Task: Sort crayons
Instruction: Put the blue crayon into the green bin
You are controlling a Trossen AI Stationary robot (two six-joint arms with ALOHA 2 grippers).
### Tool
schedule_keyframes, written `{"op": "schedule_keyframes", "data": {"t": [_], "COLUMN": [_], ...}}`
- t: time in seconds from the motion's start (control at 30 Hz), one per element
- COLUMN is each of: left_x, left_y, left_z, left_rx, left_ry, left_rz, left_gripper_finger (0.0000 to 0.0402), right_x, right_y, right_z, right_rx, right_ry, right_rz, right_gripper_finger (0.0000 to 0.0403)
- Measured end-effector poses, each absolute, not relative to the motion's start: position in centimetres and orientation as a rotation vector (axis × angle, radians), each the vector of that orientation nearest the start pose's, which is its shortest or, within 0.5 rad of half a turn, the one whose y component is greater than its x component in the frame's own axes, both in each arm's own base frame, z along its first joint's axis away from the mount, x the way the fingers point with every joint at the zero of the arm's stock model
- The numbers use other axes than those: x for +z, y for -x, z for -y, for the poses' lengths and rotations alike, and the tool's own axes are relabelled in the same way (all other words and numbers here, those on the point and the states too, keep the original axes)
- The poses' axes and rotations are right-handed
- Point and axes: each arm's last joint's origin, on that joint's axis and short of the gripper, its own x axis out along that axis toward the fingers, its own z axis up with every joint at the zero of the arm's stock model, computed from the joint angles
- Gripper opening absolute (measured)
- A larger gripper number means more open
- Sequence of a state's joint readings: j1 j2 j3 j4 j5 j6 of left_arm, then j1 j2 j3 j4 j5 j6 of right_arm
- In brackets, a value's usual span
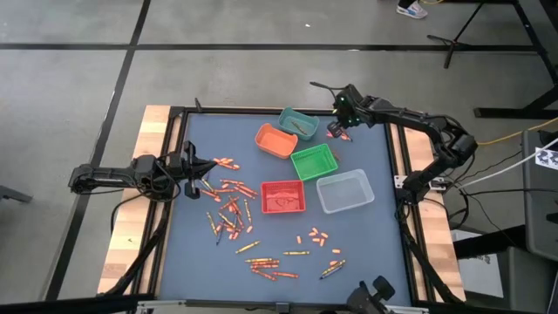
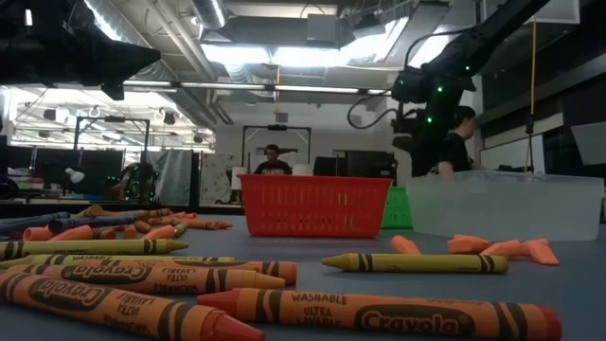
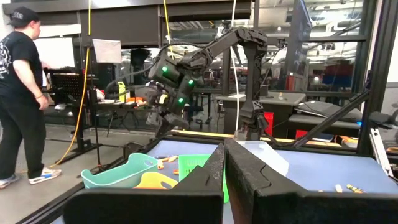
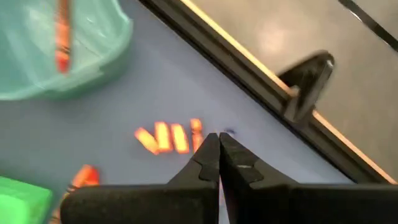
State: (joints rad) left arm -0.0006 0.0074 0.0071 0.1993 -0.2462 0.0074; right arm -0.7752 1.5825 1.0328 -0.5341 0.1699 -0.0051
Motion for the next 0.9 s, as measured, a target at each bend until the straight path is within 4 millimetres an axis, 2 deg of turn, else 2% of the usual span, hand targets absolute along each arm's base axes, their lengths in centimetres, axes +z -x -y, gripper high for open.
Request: {"op": "schedule_keyframes", "data": {"t": [0.27,0.47,0.67,0.9], "left_x": [18.4,18.4,18.4,18.4], "left_y": [-9.5,-9.5,-9.5,-9.5], "left_z": [-0.7,-0.7,-0.7,-0.7], "left_rx": [0.246,0.246,0.246,0.246], "left_ry": [0.017,0.017,0.017,0.017], "left_rz": [0.197,0.197,0.197,0.197], "left_gripper_finger": [0.0,0.0,0.0,0.0], "right_x": [17.7,15.7,15.1,15.1], "right_y": [-22.0,-21.9,-21.0,-20.0], "right_z": [22.6,23.3,24.3,25.1], "right_rx": [-0.844,-0.851,-0.882,-0.855], "right_ry": [-0.359,-0.387,-0.42,-0.494], "right_rz": [-1.187,-1.249,-1.261,-1.233], "right_gripper_finger": [0.0006,0.0062,0.0114,0.012]}}
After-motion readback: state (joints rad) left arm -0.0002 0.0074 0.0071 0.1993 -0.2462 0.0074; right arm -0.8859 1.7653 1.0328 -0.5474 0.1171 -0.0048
